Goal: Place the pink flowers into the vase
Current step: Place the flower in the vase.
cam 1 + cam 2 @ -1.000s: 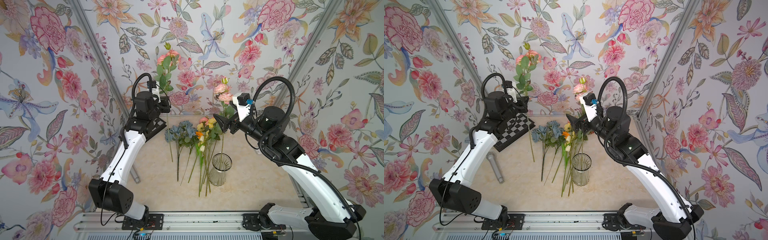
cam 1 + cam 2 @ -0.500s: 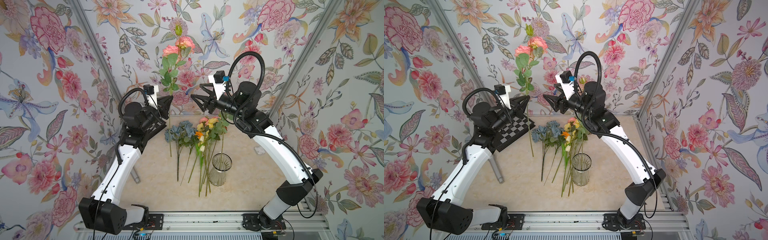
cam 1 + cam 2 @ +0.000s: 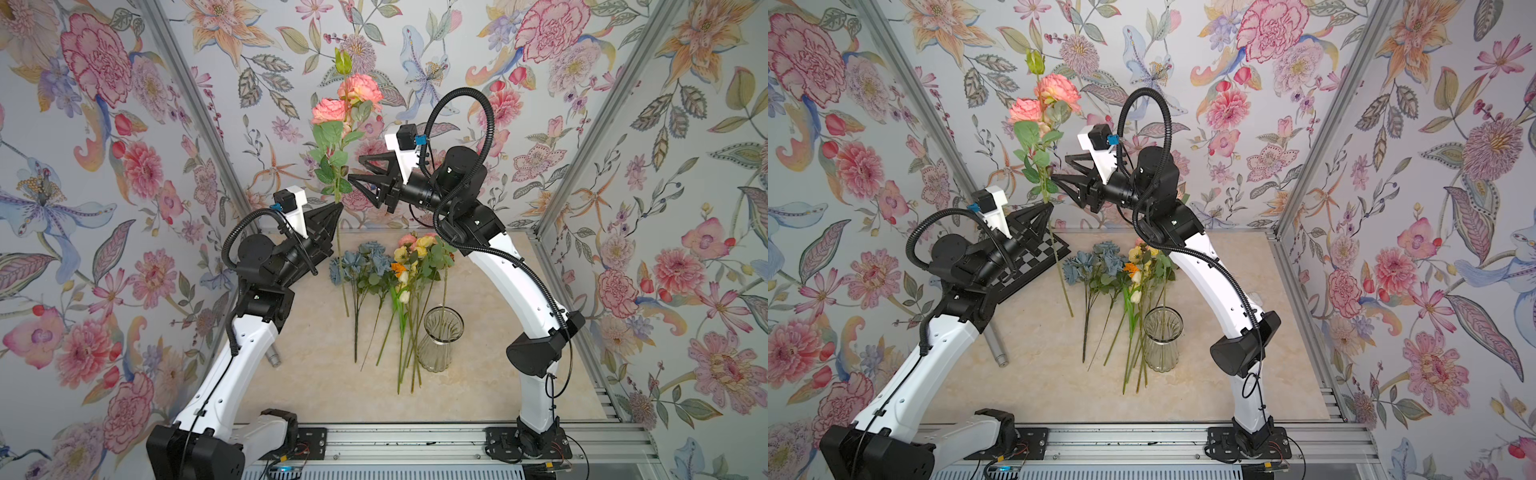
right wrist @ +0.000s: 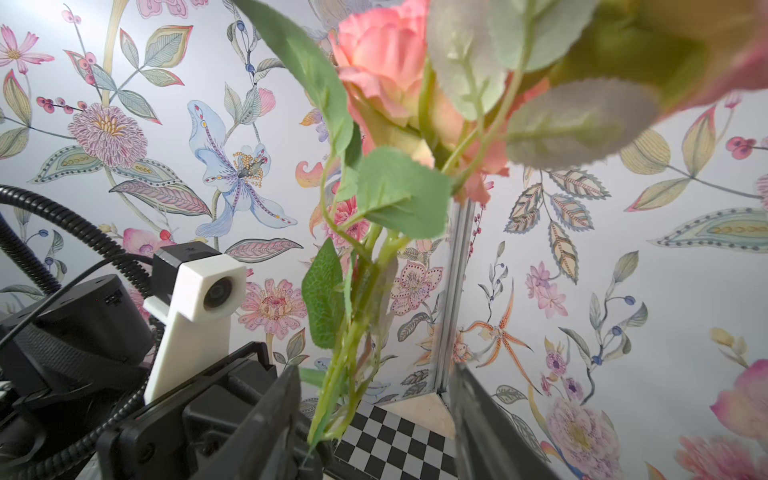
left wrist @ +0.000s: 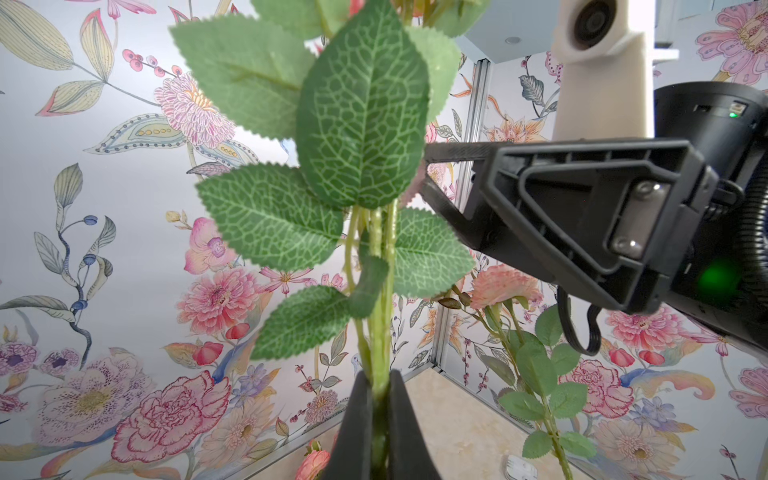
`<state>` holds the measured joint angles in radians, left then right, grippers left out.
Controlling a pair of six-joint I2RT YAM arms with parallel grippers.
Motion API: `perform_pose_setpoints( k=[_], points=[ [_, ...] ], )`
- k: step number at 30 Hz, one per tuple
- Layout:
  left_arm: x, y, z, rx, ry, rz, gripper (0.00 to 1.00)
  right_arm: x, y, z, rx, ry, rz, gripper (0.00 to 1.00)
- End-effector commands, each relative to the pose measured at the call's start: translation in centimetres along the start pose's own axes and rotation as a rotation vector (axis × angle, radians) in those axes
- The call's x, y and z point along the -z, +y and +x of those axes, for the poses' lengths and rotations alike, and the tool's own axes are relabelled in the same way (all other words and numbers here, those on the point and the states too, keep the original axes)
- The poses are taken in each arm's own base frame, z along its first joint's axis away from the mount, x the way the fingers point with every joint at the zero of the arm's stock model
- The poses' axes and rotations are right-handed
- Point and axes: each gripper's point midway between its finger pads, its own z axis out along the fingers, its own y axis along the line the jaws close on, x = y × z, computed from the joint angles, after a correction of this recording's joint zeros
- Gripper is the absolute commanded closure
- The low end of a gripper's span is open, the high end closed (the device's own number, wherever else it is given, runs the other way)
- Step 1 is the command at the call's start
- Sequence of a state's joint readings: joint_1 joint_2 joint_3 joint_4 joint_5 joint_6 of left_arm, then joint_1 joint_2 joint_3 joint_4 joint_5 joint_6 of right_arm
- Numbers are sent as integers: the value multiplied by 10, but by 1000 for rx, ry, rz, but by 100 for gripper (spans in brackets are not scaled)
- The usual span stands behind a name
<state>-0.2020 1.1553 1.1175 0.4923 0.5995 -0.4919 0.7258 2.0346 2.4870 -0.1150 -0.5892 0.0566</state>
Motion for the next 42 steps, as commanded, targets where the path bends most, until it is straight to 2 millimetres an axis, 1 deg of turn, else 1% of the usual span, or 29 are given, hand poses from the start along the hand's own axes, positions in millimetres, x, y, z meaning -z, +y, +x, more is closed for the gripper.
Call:
perform_pose_setpoints(
  k=[1,4,7,9,11,15,16,20,23,25,27,28,29,30,31,33,34,37,42],
  points=[
    [5,-12,-19,-26,-63,48,100,-9,18,-3,-5,-25,-89,42],
    [2,-14,-19,-28,-64,66,100,-16,21,5,-13,-19,-98,43],
    [-3,-14,-14,-21,-47,76,100,-19,22,10,-22,-17,-107,45],
    [-6,-14,-11,-20,-39,86,100,-20,21,12,-22,-18,-109,48],
    [-9,-14,-8,-21,-32,96,100,-22,21,13,-23,-17,-106,57],
    [-15,-15,-5,-24,-15,115,100,-22,20,13,-23,-22,-105,68],
    [-16,-15,-4,-26,-11,119,100,-23,21,12,-23,-24,-108,72],
    [-19,-17,-6,-45,-11,135,100,-24,21,13,-22,-27,-109,87],
    [-21,-17,-6,-62,0,138,100,-23,20,10,-16,-36,-107,95],
    [-23,-17,-5,-67,7,141,100,-23,20,8,-12,-44,-105,98],
    [-25,-19,-5,-72,10,161,96,-22,18,5,-5,-52,-94,100],
    [-25,-20,-6,-72,10,171,92,-22,19,2,-1,-58,-92,100],
    [-26,-20,-5,-69,12,177,87,-21,18,-1,5,-63,-86,100],
    [-26,-21,-4,-69,13,185,79,-20,18,-3,8,-67,-81,100],
    [-26,-23,-3,-68,19,198,60,-18,17,-7,14,-73,-71,100],
    [-28,-25,1,-67,39,218,3,-16,15,-12,25,-79,-51,100],
    [-28,-26,4,-67,55,229,0,-13,14,-17,30,-85,-39,100],
    [-29,-24,16,-73,116,229,1,-5,10,-27,39,-94,-7,100],
    [-22,-20,38,-115,215,199,1,14,13,-39,86,-63,46,100]
  ],
)
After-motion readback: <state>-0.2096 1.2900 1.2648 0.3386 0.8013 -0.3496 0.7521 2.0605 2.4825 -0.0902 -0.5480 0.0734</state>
